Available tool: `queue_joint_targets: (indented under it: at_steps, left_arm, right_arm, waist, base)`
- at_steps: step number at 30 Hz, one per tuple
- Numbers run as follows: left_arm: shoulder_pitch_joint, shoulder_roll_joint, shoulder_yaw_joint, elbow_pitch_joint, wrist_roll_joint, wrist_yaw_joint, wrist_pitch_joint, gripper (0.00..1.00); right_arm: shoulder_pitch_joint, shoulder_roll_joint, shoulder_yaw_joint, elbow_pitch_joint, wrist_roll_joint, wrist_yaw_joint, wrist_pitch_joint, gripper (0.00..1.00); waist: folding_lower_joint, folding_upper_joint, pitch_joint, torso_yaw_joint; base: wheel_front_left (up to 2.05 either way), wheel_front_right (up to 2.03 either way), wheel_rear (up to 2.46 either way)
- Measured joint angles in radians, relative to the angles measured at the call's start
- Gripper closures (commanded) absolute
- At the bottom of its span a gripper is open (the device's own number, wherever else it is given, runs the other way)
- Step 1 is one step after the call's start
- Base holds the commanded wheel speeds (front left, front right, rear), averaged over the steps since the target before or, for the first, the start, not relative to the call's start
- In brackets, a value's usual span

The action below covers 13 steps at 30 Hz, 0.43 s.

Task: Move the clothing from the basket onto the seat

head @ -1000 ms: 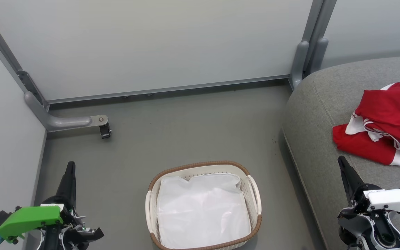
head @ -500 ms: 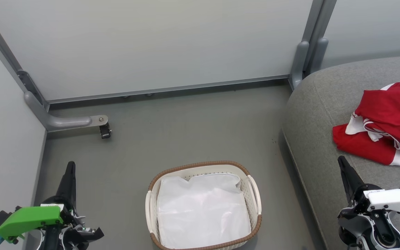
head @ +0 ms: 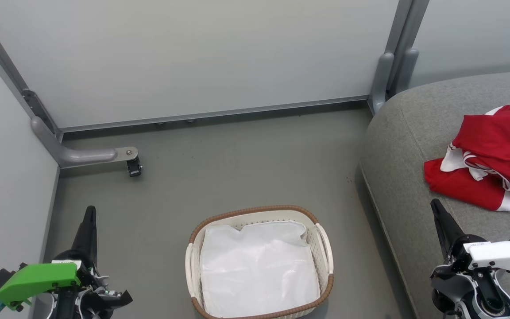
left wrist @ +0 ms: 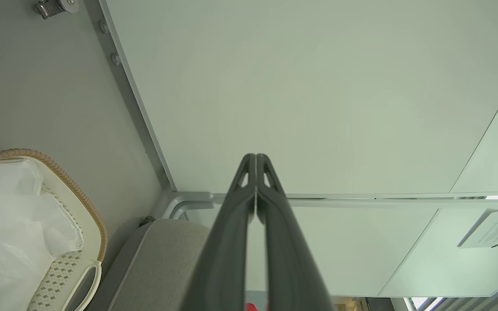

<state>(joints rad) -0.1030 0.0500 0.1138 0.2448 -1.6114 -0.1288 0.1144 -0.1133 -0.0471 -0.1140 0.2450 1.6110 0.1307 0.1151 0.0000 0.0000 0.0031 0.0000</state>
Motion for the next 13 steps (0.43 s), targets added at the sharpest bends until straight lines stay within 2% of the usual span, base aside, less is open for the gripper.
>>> queue_joint_targets:
  at_steps: [13]
  left_arm:
    - [0.000,0.000,0.000,0.000,0.000,0.000,0.000,1.00]
  right_arm:
    - [0.000,0.000,0.000,0.000,0.000,0.000,0.000,1.00]
  waist:
    - [0.0000,0.0000,0.000,0.000]
  base:
    - [0.00,0.00,0.00]
